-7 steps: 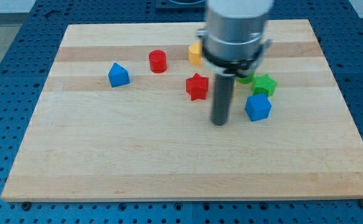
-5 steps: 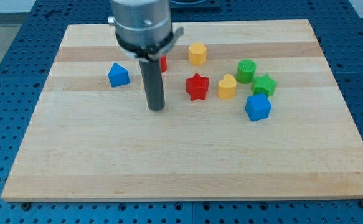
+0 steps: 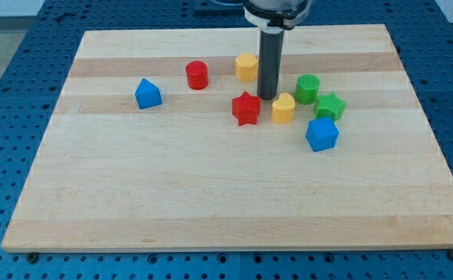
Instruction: Slide the red star to the blue cube
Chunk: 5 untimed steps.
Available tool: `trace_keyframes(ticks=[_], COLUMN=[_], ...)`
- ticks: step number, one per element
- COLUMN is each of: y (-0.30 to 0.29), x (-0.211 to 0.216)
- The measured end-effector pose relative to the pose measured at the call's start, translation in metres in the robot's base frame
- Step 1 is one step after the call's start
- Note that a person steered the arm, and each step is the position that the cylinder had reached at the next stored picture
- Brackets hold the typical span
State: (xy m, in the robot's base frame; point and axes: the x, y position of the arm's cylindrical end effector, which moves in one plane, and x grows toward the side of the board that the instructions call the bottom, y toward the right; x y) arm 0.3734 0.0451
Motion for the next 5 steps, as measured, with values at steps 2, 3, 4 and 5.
trace_keyframes(ticks=[2,3,4,5], y=[-0.019,-0.035,-0.066,-0.095], x=[0.023,0.032,0.032,0.036])
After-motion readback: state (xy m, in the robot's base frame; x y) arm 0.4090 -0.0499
